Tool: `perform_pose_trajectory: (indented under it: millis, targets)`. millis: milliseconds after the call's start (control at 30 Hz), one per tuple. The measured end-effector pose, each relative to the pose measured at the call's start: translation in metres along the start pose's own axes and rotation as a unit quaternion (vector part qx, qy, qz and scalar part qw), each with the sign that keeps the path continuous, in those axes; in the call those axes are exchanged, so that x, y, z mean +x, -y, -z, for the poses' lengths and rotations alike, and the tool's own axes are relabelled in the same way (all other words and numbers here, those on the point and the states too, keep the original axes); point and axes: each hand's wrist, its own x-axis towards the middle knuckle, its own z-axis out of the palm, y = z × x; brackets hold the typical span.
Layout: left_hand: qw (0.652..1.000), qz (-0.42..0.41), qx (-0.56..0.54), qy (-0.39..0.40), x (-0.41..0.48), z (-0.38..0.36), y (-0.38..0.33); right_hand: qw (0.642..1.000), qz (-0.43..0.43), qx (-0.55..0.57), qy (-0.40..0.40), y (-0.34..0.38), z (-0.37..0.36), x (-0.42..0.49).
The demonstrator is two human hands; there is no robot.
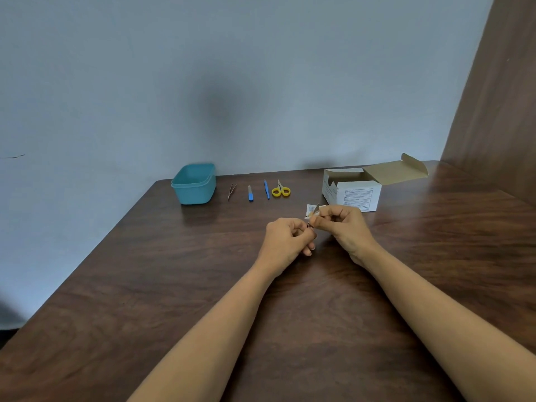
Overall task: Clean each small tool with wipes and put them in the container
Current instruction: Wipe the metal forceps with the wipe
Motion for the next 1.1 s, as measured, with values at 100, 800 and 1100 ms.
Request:
perform_pose_trajectory:
  millis: [100,800,1100]
  targets:
    - [1.0,-0.003,0.007,0.005,-0.0005,-0.0003,-0.0002,1.0,-0.008,0.004,-0.01,-0.0008,0.0002,0.0002]
    - [1.0,0.002,0.026,0.016,0.0019,-0.001,-0.0018,0.999,-0.025,0.031,0.006,0.002,0.0023,0.0002]
    - [0.999,0.003,0.029,0.016,0.0015,-0.0014,-0.0024,1.0,0.003,-0.019,-0.022,0.0012,-0.0007,-0.0019]
